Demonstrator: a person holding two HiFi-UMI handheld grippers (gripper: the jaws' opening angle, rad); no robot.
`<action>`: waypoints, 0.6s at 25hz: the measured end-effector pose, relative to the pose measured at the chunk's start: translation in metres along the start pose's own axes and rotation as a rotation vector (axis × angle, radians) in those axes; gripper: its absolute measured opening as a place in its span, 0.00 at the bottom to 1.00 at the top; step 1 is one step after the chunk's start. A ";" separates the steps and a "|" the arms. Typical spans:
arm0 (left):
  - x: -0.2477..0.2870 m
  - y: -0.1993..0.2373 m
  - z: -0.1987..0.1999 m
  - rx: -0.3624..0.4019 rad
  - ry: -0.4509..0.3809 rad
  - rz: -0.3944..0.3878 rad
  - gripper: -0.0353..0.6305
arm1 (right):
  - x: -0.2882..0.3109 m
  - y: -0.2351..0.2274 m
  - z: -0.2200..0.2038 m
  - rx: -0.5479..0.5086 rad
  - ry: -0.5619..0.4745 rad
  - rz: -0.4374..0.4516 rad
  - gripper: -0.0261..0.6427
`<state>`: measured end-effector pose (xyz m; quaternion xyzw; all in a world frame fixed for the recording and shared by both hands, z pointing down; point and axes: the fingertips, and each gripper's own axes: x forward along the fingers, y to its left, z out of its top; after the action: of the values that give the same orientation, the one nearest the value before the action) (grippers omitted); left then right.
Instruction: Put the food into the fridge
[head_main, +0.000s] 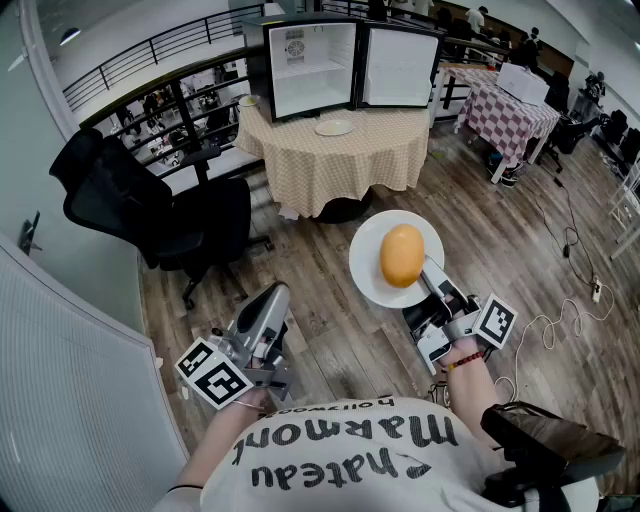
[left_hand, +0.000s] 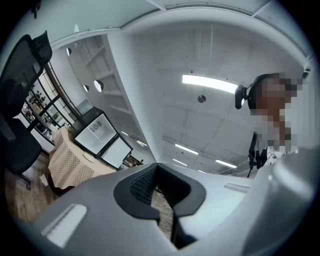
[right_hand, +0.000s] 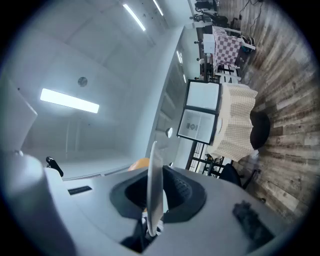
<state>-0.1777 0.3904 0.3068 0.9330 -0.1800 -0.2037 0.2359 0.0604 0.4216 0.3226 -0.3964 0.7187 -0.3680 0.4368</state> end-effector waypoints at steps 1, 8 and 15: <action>0.000 0.000 0.001 0.000 0.000 0.001 0.04 | 0.000 0.001 0.000 0.004 -0.003 0.000 0.09; 0.001 0.000 0.002 0.006 0.011 -0.013 0.04 | 0.001 0.000 -0.005 0.028 -0.012 -0.002 0.09; 0.007 0.011 -0.012 -0.001 0.023 0.011 0.04 | 0.003 -0.012 -0.006 0.112 -0.006 0.014 0.09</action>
<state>-0.1686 0.3824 0.3198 0.9342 -0.1821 -0.1917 0.2396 0.0569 0.4151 0.3348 -0.3674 0.6985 -0.4033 0.4631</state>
